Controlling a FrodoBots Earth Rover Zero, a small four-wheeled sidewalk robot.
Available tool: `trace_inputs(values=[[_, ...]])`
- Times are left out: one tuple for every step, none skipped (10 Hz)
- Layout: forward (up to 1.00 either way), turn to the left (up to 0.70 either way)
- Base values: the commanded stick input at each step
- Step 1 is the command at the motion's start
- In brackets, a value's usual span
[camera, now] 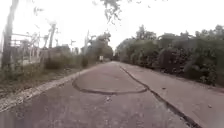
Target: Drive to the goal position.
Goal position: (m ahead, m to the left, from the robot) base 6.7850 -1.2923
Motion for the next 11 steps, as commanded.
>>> trace_inputs(values=[[0.85,0.0],[0.85,0.0],[0.85,0.0],[0.85,0.0],[0.85,0.0],[0.85,0.0],[0.85,0.0],[0.85,0.0],[0.85,0.0],[0.85,0.0],[0.85,0.0]])
